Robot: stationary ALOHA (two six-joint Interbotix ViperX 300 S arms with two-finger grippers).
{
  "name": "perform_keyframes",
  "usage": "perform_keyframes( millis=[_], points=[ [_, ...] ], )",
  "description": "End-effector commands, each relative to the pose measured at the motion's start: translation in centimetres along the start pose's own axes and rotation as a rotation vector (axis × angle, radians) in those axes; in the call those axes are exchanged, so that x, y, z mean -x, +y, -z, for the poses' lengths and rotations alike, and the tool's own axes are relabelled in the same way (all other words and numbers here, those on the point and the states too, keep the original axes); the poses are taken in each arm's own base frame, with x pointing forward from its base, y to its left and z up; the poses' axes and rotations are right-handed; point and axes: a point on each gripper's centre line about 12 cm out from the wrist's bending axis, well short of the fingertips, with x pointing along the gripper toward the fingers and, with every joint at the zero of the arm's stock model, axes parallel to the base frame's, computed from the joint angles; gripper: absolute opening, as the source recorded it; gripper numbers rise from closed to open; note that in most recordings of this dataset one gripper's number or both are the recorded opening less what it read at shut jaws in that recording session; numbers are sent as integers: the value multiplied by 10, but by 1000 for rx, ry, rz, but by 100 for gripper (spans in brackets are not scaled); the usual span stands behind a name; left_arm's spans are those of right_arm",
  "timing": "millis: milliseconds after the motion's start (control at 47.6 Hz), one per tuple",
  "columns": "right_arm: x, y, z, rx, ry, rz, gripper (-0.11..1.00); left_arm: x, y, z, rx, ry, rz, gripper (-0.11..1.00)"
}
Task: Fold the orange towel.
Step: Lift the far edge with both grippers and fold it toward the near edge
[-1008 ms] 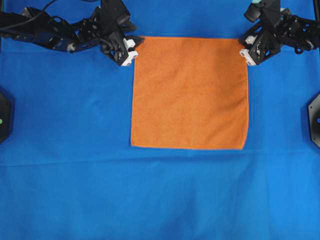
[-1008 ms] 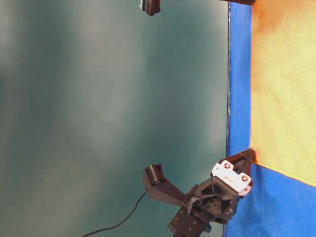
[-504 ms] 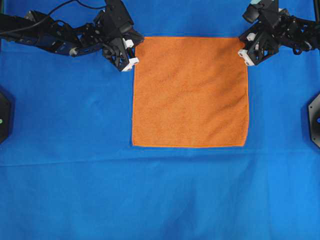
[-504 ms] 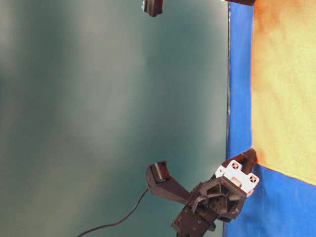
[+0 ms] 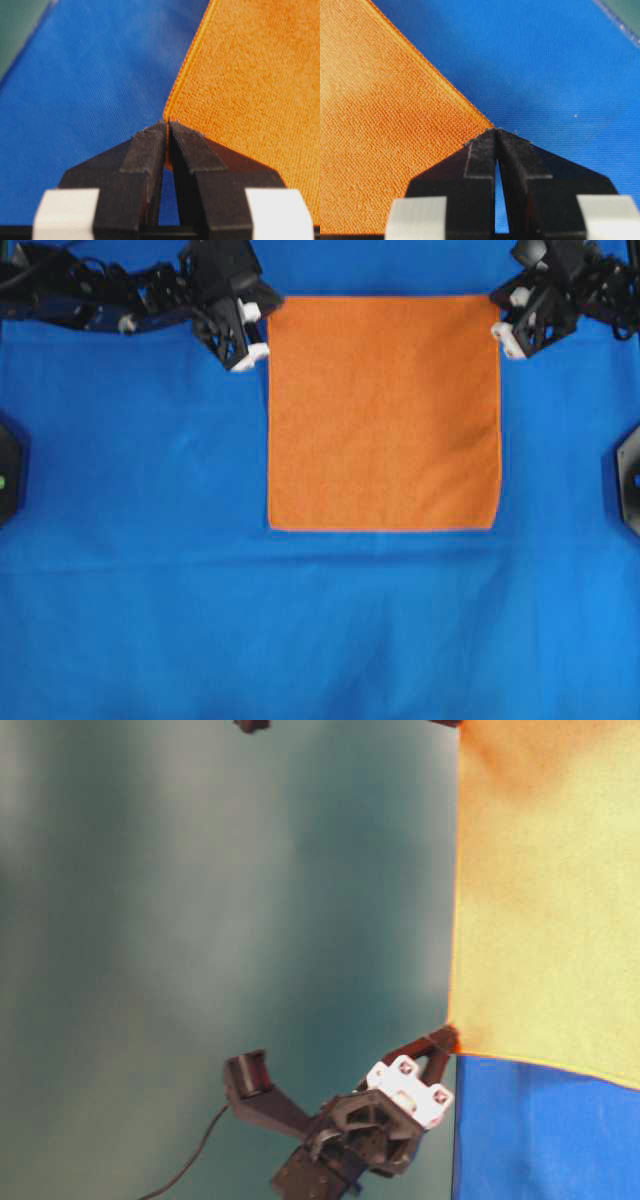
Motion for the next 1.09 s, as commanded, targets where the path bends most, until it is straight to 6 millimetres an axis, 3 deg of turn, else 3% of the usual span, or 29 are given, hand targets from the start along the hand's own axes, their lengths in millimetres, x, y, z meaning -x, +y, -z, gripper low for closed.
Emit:
perform_keyframes(
  millis=[0,231,399,798,1071],
  points=[
    [9,2,-8,2,-40,-6,1,10,-1,-13,-7,-36,2,3],
    [11,10,-5,6,-37,-25,1,12,-12,-10,-23,-30,24,3],
    [23,22,5,-6,-7,-57,1,18,-32,-10,-53,-27,67,3],
    [75,87,50,-14,53,-283,1,46,-115,20,-149,48,254,3],
    [91,131,76,16,168,-420,1,66,-179,31,-200,65,397,3]
  ],
)
